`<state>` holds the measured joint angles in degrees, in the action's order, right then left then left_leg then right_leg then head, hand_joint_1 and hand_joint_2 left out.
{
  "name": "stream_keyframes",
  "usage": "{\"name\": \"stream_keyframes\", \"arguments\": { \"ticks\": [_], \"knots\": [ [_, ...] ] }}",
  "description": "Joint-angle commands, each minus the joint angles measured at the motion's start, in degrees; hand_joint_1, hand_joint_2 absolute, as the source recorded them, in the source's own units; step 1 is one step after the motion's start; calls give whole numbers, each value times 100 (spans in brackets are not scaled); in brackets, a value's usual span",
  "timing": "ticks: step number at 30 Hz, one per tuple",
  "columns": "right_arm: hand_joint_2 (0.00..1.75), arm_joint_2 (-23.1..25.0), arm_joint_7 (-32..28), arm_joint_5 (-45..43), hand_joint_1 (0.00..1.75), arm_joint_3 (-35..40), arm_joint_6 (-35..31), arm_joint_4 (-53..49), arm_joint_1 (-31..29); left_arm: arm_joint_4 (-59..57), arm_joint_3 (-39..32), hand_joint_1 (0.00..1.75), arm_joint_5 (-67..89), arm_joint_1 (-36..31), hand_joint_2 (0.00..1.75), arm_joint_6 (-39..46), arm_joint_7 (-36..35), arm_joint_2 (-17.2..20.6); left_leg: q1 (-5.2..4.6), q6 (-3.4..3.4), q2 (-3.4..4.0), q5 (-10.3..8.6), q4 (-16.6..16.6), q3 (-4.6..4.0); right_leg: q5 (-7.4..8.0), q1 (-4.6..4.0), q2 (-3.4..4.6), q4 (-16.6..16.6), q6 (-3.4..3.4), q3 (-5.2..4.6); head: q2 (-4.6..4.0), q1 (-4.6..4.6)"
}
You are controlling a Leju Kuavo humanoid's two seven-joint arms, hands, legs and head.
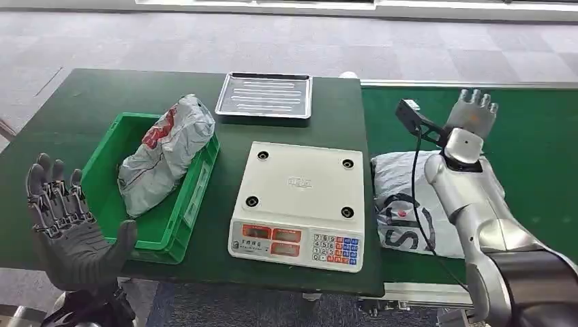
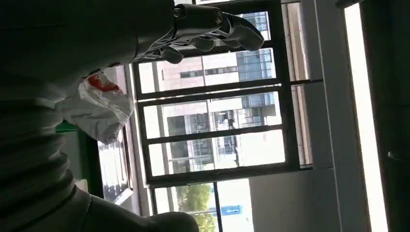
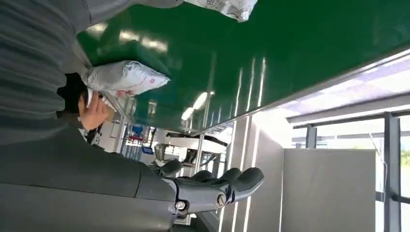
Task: Moved the parcel from conveyor to table for the left to box.
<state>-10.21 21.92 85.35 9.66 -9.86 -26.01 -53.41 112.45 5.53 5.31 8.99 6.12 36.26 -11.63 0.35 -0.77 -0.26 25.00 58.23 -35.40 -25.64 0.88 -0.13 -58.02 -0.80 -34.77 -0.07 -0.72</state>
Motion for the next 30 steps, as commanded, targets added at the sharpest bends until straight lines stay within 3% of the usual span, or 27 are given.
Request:
{"name": "stream_keyframes", "arguments": {
  "ticks": [1, 6, 8, 17, 18, 30],
  "knots": [
    [175, 208, -1552, -1039, 0, -913, 1939, 1035, -628, -414, -204, 0, -85, -234, 175, -121, 49, 219, -2, 0, 12, 1, -12, 20, 1, 1, 10, 9, 8, 14, 0, 0],
    [175, 94, -2856, -1247, 0, -585, 3541, 1181, -593, -591, -253, 0, -92, -350, 175, -235, 99, 229, -4, 2, 1, -1, -10, 13, 0, 2, 0, 5, 6, 9, 0, 0],
    [175, 93, -3165, -1255, 0, -407, 3804, 1176, -556, -584, -294, 0, -85, -330, 175, -256, 115, 196, -3, 3, 2, 1, -11, 17, -1, 1, -1, 8, 5, 13, 0, 0],
    [175, 362, -2939, -1276, 0, -199, 3512, 1068, -542, -270, -470, 0, -53, -47, 175, -270, 98, 112, -2, 3, 30, 9, -16, 29, 1, -1, 28, 14, 8, 19, 0, 0],
    [175, 356, -3285, -1166, 0, 100, 3528, 979, -375, -243, -507, 0, -17, -21, 175, -302, 68, 103, 1, 3, 24, 8, -13, 23, 2, -4, 23, 13, 7, 17, 0, 0],
    [175, 154, -3277, -1211, 0, 388, 3431, 900, -270, -246, -576, 0, 15, -14, 175, -321, 59, 62, -1, 5, 10, 5, -7, 12, -2, 0, 7, 7, 3, 10, 0, 0]
  ]
}}
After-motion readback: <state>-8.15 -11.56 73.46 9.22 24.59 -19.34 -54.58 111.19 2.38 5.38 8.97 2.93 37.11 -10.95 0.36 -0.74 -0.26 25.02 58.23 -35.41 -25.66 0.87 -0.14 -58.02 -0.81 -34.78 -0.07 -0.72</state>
